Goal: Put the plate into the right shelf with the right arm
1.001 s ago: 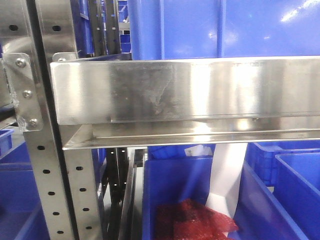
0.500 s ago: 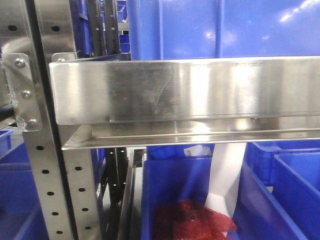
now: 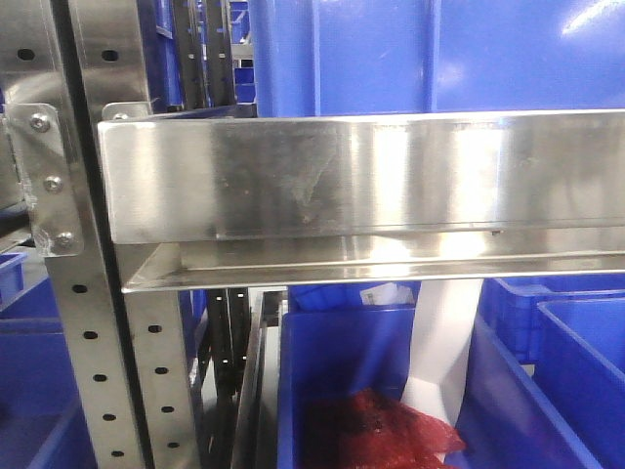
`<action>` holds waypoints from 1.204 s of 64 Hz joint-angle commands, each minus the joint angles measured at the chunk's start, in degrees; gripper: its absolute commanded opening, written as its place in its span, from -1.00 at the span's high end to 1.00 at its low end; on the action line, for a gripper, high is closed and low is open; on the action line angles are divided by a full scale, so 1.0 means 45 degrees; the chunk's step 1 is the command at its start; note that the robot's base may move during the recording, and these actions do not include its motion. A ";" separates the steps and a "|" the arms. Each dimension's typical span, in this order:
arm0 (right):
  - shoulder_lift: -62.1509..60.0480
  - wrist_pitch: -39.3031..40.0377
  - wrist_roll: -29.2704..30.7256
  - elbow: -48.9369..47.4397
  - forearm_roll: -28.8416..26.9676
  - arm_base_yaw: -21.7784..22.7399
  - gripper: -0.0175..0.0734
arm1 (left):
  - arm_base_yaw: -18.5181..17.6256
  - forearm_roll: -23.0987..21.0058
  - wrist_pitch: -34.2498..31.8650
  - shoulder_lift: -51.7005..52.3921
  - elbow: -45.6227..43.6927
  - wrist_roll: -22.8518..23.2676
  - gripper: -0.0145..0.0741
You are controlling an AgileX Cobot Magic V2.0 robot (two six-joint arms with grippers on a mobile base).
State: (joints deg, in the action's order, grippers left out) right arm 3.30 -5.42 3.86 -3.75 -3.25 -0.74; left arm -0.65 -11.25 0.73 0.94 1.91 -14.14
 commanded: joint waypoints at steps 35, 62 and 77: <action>-0.1029 0.1290 0.0121 0.1104 -0.0064 0.0078 0.51 | 0.0017 -0.0028 -0.1084 0.0118 0.0096 0.0031 0.78; -0.1029 0.1290 0.0121 0.1104 -0.0064 0.0078 0.51 | 0.0017 -0.0028 -0.1084 0.0118 0.0096 0.0031 0.78; -0.1029 0.1290 0.0121 0.1104 -0.0064 0.0078 0.51 | 0.0017 -0.0028 -0.1084 0.0118 0.0096 0.0031 0.78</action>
State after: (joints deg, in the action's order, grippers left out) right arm -0.64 -4.33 3.90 1.50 -3.55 -0.74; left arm -0.65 -11.25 0.73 0.94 1.91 -14.14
